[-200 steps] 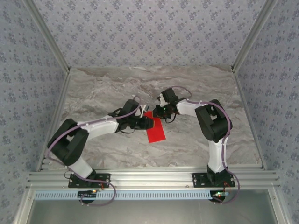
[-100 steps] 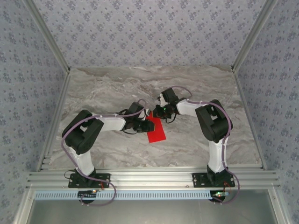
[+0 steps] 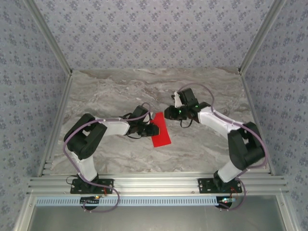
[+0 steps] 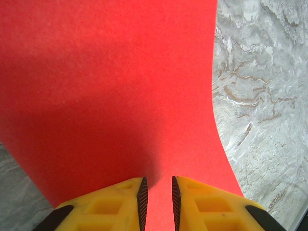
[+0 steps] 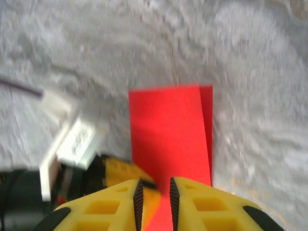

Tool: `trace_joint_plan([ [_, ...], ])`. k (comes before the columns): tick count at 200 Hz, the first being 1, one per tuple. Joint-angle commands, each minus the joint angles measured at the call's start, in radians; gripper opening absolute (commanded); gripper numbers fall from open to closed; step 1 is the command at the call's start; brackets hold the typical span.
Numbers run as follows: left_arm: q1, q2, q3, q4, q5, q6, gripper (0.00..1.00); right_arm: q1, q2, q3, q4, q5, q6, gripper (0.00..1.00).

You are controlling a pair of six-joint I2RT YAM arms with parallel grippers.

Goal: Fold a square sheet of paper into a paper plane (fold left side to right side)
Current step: Hold the square sheet of paper at the center of the table.

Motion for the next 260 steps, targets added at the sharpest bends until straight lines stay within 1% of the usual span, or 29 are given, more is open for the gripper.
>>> trace_joint_plan([
  [1, -0.015, 0.01, -0.008, -0.067, -0.038, -0.004, 0.23, 0.045, -0.007, -0.122, -0.023, -0.035, 0.026, 0.17],
  [19, -0.015, 0.009, -0.007, -0.072, -0.041, -0.002, 0.23, 0.085, 0.007, -0.169, 0.011, -0.058, 0.05, 0.12],
  [36, -0.015, 0.009, -0.001, -0.077, -0.042, 0.002, 0.23, 0.115, 0.036, -0.188, 0.036, -0.051, 0.064, 0.12],
  [65, -0.014, 0.006, 0.014, -0.088, -0.043, 0.007, 0.23, 0.134, 0.096, -0.19, 0.037, -0.013, 0.078, 0.11],
  [117, -0.014, -0.005, 0.071, -0.124, -0.041, 0.03, 0.24, 0.138, 0.159, -0.174, -0.092, 0.079, 0.051, 0.1],
  [164, -0.01, 0.026, 0.103, -0.131, -0.052, 0.039, 0.24, 0.14, 0.166, -0.182, -0.124, 0.105, 0.036, 0.08],
  [202, 0.011, 0.066, 0.121, -0.131, -0.091, 0.062, 0.22, 0.141, 0.167, -0.175, -0.15, 0.12, 0.017, 0.06],
  [260, 0.066, 0.104, 0.149, -0.12, -0.118, 0.082, 0.21, 0.14, 0.166, -0.181, -0.191, 0.152, -0.006, 0.04],
])
